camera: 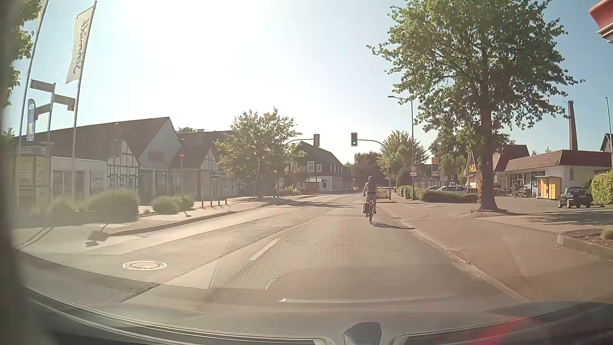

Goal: Follow the waypoints while adhering to traffic rules and regulations

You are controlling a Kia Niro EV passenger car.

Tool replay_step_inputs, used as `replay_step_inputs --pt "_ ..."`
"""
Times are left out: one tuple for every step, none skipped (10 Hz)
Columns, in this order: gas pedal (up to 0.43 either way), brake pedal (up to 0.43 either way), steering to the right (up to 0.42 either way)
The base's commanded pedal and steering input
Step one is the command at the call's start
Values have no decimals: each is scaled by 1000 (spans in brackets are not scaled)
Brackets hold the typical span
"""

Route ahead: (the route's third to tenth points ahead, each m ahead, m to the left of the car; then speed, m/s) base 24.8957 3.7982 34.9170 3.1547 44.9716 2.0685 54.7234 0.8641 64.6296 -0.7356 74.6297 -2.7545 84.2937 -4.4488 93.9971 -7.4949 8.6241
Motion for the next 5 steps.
replay_step_inputs --pt "87 6 18" --pt "87 6 17" --pt "98 6 17" --pt "98 6 16" --pt "98 6 17"
